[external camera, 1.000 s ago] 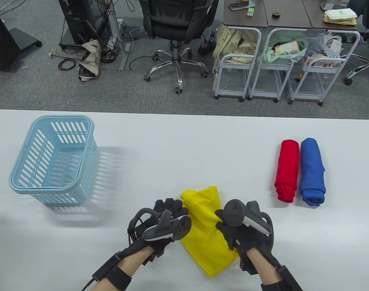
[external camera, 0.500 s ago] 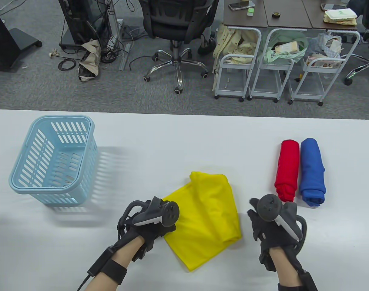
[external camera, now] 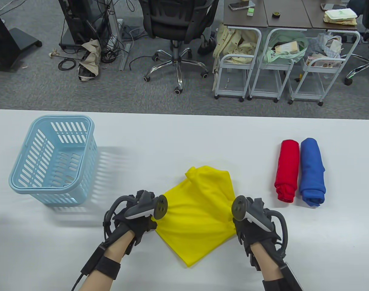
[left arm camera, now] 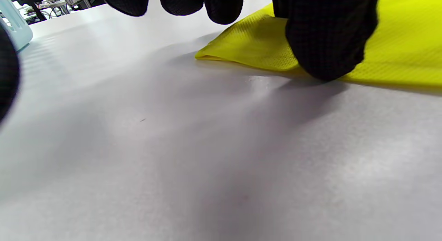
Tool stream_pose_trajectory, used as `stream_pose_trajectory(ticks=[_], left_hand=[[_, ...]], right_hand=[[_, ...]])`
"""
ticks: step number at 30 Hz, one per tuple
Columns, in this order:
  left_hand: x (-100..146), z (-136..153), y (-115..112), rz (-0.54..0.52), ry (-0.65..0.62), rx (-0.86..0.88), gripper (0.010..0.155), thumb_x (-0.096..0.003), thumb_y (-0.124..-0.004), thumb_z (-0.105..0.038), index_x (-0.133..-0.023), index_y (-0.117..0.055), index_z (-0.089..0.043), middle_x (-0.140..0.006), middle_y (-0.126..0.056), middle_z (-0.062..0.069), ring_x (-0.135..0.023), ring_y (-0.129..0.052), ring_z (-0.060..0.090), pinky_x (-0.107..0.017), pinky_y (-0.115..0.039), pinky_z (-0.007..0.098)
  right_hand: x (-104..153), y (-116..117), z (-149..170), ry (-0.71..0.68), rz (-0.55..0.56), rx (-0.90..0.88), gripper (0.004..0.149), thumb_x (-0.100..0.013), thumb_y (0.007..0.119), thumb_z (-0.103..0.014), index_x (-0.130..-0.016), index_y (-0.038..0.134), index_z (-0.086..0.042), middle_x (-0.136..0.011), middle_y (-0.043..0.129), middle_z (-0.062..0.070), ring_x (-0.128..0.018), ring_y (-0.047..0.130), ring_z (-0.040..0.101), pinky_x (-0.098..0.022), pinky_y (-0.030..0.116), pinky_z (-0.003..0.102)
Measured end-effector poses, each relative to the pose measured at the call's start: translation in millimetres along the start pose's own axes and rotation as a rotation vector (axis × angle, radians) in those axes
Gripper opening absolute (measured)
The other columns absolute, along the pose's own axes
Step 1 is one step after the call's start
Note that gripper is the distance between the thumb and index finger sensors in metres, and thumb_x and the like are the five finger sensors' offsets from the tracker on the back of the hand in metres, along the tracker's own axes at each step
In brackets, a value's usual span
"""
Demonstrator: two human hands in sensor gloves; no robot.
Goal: Roll t-shirt into tight roll
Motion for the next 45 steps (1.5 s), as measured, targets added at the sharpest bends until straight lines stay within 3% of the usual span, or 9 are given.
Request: stream_pose_trajectory(ticks=[9, 13, 17, 20, 25, 28, 32, 39, 45], left_hand=[[4, 7, 5, 0.000, 0.033, -0.010, 0.040, -0.0549, -0.075, -0.042, -0.095, -0.076, -0.040, -0.124, -0.056, 0.004, -0.114, -0.057, 0.036, -0.078, -0.053, 0.063], [9, -1, 14, -0.079, 0.019, 0.073, 0.059, -0.0599, -0.050, -0.052, -0.116, -0.051, -0.034, -0.128, -0.045, 0.010, -0.115, -0.049, 0.040, -0.079, -0.051, 0.063], [-10, -29, -12, 0.058, -0.074, 0.111, 0.076, -0.0542, -0.040, -0.064, -0.117, -0.013, -0.030, -0.128, -0.016, 0.007, -0.117, -0.021, 0.039, -0.081, -0.040, 0.063], [-19, -27, -29, 0.189, -0.071, 0.028, 0.077, -0.0494, -0.027, -0.067, -0.106, 0.012, -0.032, -0.119, 0.009, 0.006, -0.112, -0.004, 0.037, -0.080, -0.027, 0.062], [-15, -19, -35, 0.206, -0.109, 0.135, 0.078, -0.0509, -0.038, -0.068, -0.105, 0.009, -0.038, -0.117, 0.011, 0.003, -0.110, 0.001, 0.036, -0.078, -0.018, 0.061], [-15, -19, -32, 0.197, -0.114, 0.128, 0.079, -0.0507, -0.041, -0.068, -0.107, 0.007, -0.039, -0.118, 0.008, 0.003, -0.111, -0.002, 0.036, -0.079, -0.020, 0.061], [-12, -18, -19, 0.104, -0.127, 0.101, 0.081, -0.0501, -0.055, -0.068, -0.112, -0.010, -0.042, -0.125, -0.010, 0.002, -0.116, -0.021, 0.036, -0.081, -0.037, 0.063], [8, -3, 15, -0.118, -0.191, 0.270, 0.054, -0.0539, -0.065, -0.054, -0.103, -0.070, -0.035, -0.100, -0.090, -0.006, -0.089, -0.093, 0.022, -0.075, -0.066, 0.053], [19, 40, 15, -0.155, -0.055, 0.350, 0.058, -0.0542, -0.064, -0.055, -0.108, -0.065, -0.035, -0.113, -0.079, -0.001, -0.098, -0.085, 0.028, -0.075, -0.064, 0.056]], right_hand=[[17, -4, -88, -0.528, -0.080, -0.029, 0.062, -0.058, 0.062, -0.041, -0.113, 0.035, -0.036, -0.121, 0.016, -0.003, -0.113, 0.009, 0.037, -0.077, 0.025, 0.061], [1, 4, -111, -0.488, -0.097, 0.051, 0.059, -0.058, 0.061, -0.040, -0.112, 0.038, -0.037, -0.119, 0.014, -0.005, -0.113, 0.008, 0.037, -0.077, 0.023, 0.061], [13, -4, -119, -0.649, 0.010, -0.040, 0.052, -0.060, 0.062, -0.034, -0.110, 0.048, -0.035, -0.120, 0.026, -0.013, -0.115, 0.009, 0.031, -0.077, 0.018, 0.061], [16, 1, -126, -0.619, -0.001, 0.085, 0.052, -0.058, 0.063, -0.034, -0.108, 0.052, -0.034, -0.119, 0.034, -0.012, -0.116, 0.016, 0.030, -0.077, 0.022, 0.061], [-22, -12, -74, -0.204, 0.062, 0.165, 0.060, -0.058, 0.056, -0.046, -0.113, 0.034, -0.036, -0.122, 0.024, -0.008, -0.114, 0.010, 0.036, -0.076, 0.019, 0.062], [-40, -9, -16, 0.162, 0.007, 0.146, 0.059, -0.056, 0.056, -0.047, -0.111, 0.053, -0.026, -0.120, 0.040, 0.001, -0.111, 0.025, 0.043, -0.074, 0.032, 0.062], [-32, -7, 12, 0.127, -0.047, -0.077, 0.064, -0.057, 0.055, -0.049, -0.114, 0.043, -0.022, -0.119, 0.029, 0.009, -0.109, 0.024, 0.046, -0.073, 0.035, 0.060], [2, -13, -75, -0.542, -0.139, -0.183, 0.066, -0.055, 0.064, -0.051, -0.114, 0.042, -0.029, -0.122, 0.029, 0.002, -0.113, 0.025, 0.040, -0.074, 0.036, 0.061], [-24, 19, -103, -0.398, -0.210, 0.009, 0.080, -0.054, 0.052, -0.064, -0.110, 0.003, -0.034, -0.114, -0.008, -0.001, -0.106, -0.009, 0.036, -0.074, 0.017, 0.061]])
Point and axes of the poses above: the tracker on the back of each hand, its own z axis roughly to the little-finger side, its own x axis roughly from the fingertips to the wrist, y = z × x, the point moved 2 cm from there along -x, roughly from the wrist to the fingertips
